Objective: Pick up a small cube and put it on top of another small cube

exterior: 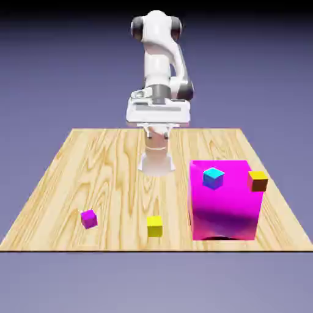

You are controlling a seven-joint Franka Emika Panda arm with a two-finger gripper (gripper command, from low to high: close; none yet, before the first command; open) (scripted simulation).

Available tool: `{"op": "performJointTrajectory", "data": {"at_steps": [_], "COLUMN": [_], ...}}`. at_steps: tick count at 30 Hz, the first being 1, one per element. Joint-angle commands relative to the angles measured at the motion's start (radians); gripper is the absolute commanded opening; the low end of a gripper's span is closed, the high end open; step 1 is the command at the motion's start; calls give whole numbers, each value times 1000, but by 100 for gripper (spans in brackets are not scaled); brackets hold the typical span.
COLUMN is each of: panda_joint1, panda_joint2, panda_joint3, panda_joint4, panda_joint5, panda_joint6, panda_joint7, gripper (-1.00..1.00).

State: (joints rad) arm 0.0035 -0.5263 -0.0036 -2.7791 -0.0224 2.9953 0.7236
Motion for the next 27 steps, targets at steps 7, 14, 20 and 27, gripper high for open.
{"op": "performJointTrajectory", "data": {"at_steps": [7,14,20,27], "panda_joint1": [-50,-99,-142,-191], "panda_joint2": [254,507,725,979], "panda_joint3": [-21,-42,-60,-80], "panda_joint4": [180,359,513,693], "panda_joint5": [-130,-260,-372,-502], "panda_joint6": [-242,-485,-692,-934], "panda_joint7": [-101,-203,-290,-391], "gripper": [0,0,0,0]}}
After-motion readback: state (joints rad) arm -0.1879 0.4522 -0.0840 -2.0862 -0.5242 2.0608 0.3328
